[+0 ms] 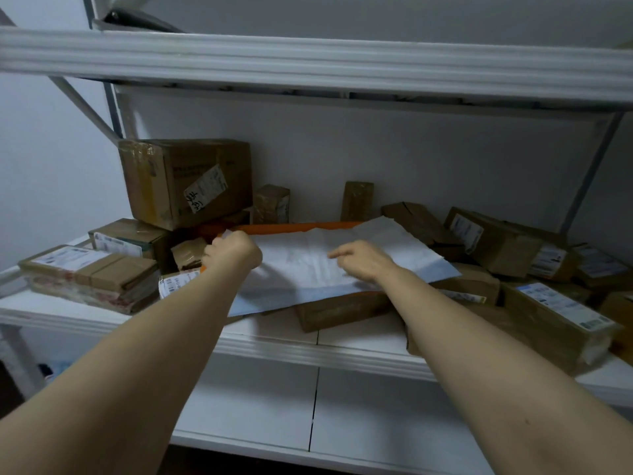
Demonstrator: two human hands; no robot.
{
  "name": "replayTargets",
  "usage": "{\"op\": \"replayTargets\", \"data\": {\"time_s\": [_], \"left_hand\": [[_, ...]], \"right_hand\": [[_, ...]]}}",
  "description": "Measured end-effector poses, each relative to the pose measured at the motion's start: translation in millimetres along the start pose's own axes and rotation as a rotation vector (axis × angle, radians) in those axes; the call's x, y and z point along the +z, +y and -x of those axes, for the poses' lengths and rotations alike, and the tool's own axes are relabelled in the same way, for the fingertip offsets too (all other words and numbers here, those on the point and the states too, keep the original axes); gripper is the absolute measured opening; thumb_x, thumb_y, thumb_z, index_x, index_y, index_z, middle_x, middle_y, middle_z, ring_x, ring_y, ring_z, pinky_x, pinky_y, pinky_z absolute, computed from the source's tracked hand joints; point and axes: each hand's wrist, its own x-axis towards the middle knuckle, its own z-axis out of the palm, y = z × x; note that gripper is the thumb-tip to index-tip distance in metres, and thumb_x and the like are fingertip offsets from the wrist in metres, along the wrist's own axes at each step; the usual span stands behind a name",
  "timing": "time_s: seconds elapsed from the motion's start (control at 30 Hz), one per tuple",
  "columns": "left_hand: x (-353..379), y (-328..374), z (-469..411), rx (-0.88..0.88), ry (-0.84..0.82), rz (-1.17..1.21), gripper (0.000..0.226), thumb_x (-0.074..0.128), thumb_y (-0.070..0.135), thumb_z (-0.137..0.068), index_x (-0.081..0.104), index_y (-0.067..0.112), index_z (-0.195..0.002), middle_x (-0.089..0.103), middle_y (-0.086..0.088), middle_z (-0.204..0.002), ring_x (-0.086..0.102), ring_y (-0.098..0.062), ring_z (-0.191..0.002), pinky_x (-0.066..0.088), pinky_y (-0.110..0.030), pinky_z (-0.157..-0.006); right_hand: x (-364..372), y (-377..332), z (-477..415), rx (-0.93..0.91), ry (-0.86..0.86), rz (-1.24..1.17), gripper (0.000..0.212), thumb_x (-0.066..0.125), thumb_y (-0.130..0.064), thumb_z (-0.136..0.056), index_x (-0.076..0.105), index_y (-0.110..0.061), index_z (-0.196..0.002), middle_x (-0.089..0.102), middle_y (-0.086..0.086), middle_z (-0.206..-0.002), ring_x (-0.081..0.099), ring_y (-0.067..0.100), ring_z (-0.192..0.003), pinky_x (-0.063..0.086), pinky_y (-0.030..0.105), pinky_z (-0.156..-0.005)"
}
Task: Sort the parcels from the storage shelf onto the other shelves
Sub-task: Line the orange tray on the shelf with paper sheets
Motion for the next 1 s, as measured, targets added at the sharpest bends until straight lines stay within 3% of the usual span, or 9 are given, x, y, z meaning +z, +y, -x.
{"op": "replayTargets", "data": {"time_s": [0.17,0.4,0.53,0.6,0.7,0.77,0.8,0.87,1.0], "left_hand": [[3,-26,-22,0.013,-0.119,-0.079,0.046,0.057,0.010,-0.087,0.050,0.003,-0.132,0.052,-0.020,-0.131,0.051,-0.038,-0.121,0.044,-0.045,-0.096],[-2,-45,-45,0.056,-0.047,-0.105,0.049,0.065,0.016,-0.084,0.050,0.005,-0.130,0.052,-0.019,-0.127,0.051,-0.039,-0.117,0.046,-0.048,-0.097],[0,-49,-56,0.099,-0.001,-0.057,0.030,0.057,0.013,-0.090,0.056,0.003,-0.118,0.056,-0.019,-0.117,0.054,-0.038,-0.108,0.049,-0.045,-0.089],[1,-47,-57,0.154,0.031,-0.032,0.022,0.055,0.013,-0.091,0.057,0.004,-0.111,0.058,-0.019,-0.114,0.055,-0.036,-0.103,0.048,-0.042,-0.082],[1,-36,-58,0.392,0.118,0.106,0.024,0.054,0.009,-0.092,0.055,0.007,-0.116,0.060,-0.018,-0.116,0.056,-0.036,-0.104,0.046,-0.041,-0.080],[-3,-27,-51,0.653,0.269,0.241,0.027,0.049,0.008,-0.095,0.055,0.012,-0.121,0.061,-0.016,-0.115,0.057,-0.035,-0.104,0.046,-0.042,-0.082],[-5,-23,-47,0.783,0.346,0.263,0.032,0.047,0.006,-0.096,0.054,0.014,-0.126,0.061,-0.014,-0.117,0.058,-0.034,-0.105,0.048,-0.042,-0.083],[-9,-22,-40,0.904,0.437,0.226,0.049,0.045,0.002,-0.095,0.044,0.021,-0.141,0.059,-0.010,-0.121,0.059,-0.033,-0.105,0.052,-0.045,-0.082],[-9,-40,-49,0.439,0.290,0.080,0.053,0.045,0.004,-0.094,0.038,0.022,-0.143,0.057,-0.013,-0.128,0.057,-0.034,-0.109,0.049,-0.043,-0.076]], "right_hand": [[31,3,-11,0.043,-0.348,0.138,0.054,0.029,-0.051,-0.101,0.024,-0.033,-0.151,0.014,-0.003,-0.161,0.011,0.021,-0.148,0.008,0.041,-0.121],[43,-8,-21,0.114,-0.421,0.243,0.061,0.021,-0.068,-0.094,0.015,-0.044,-0.150,0.000,-0.004,-0.162,-0.005,0.028,-0.149,0.001,0.056,-0.117],[45,-11,-29,0.119,-0.285,0.202,0.059,0.028,-0.068,-0.091,0.040,-0.040,-0.142,0.019,-0.003,-0.159,0.003,0.029,-0.148,0.009,0.056,-0.116],[49,-14,-35,0.135,-0.230,0.178,0.054,0.035,-0.067,-0.089,0.058,-0.033,-0.123,0.039,0.001,-0.147,0.023,0.031,-0.143,0.021,0.054,-0.113],[55,-17,-43,0.154,-0.222,0.112,0.047,0.043,-0.068,-0.083,0.057,-0.025,-0.095,0.054,0.000,-0.103,0.052,0.022,-0.100,0.040,0.045,-0.097],[57,-17,-44,0.164,-0.220,0.159,0.062,0.044,-0.071,-0.081,0.053,-0.024,-0.120,0.052,0.004,-0.122,0.050,0.024,-0.113,0.038,0.046,-0.100],[57,-18,-42,0.169,-0.224,0.204,0.076,0.043,-0.073,-0.081,0.040,-0.025,-0.140,0.039,0.005,-0.144,0.038,0.027,-0.132,0.032,0.049,-0.107],[56,-21,-36,0.180,-0.235,0.250,0.085,0.040,-0.075,-0.083,0.015,-0.032,-0.152,0.010,0.001,-0.161,0.008,0.029,-0.147,0.017,0.053,-0.115],[54,-22,-34,0.198,-0.306,0.279,0.080,0.035,-0.076,-0.085,0.009,-0.041,-0.152,-0.004,-0.001,-0.163,-0.006,0.029,-0.148,0.004,0.056,-0.117]]}}
